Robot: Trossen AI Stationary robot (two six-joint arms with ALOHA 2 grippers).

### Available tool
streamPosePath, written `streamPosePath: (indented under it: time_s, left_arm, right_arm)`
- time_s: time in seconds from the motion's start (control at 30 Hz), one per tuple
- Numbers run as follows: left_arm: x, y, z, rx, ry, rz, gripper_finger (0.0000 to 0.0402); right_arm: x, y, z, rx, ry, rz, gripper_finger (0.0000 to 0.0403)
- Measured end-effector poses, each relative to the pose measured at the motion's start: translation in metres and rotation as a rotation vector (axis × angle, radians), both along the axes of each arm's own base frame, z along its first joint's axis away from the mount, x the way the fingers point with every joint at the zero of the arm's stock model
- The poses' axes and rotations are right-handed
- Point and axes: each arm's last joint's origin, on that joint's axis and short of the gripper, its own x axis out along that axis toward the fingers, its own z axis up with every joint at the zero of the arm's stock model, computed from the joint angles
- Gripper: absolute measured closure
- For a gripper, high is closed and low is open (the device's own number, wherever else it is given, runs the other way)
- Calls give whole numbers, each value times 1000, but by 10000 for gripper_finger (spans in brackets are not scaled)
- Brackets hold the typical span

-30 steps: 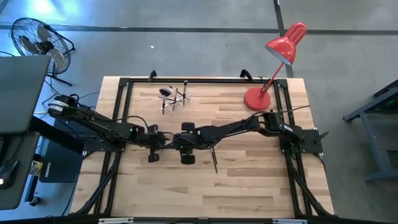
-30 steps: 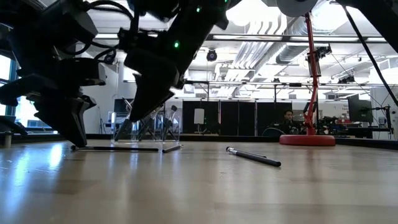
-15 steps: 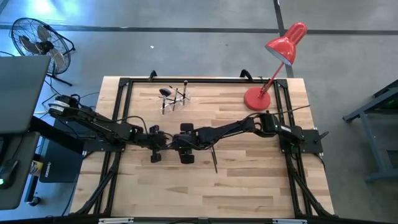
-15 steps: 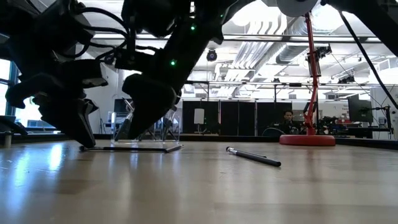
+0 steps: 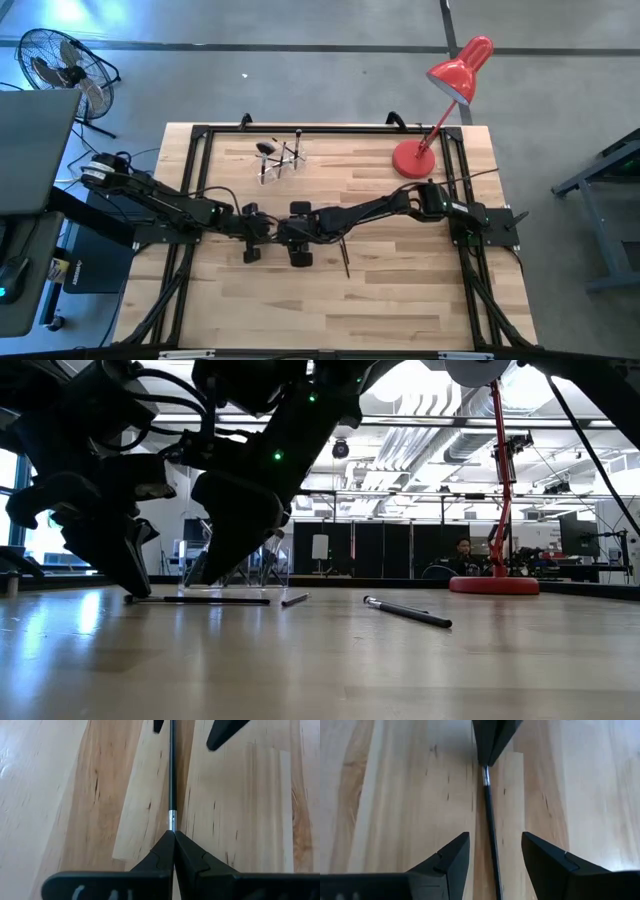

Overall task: Put items in baskets/containers
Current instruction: Put the eyeshadow brush into the transparent organizer

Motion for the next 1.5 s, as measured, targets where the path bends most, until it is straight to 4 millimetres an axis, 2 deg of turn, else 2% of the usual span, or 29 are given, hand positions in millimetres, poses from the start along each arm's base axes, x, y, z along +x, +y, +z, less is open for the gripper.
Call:
streamPosePath:
  time_s: [0.5,0.7,1.13,1.5]
  left_arm:
    - [-11,4,21,13,-67,20,402]
    - [-12,4,21,14,-63,20,401]
    - [-15,2,19,-41,-9,-19,401]
    - [-11,2,7,-1,47,3,401]
  right_arm:
    - [1,1,2,-27,-19,-5,226]
    - [4,2,5,-42,-59,47,226]
    - [4,2,5,-45,-60,27,226]
    - [4,2,5,-45,-60,26,226]
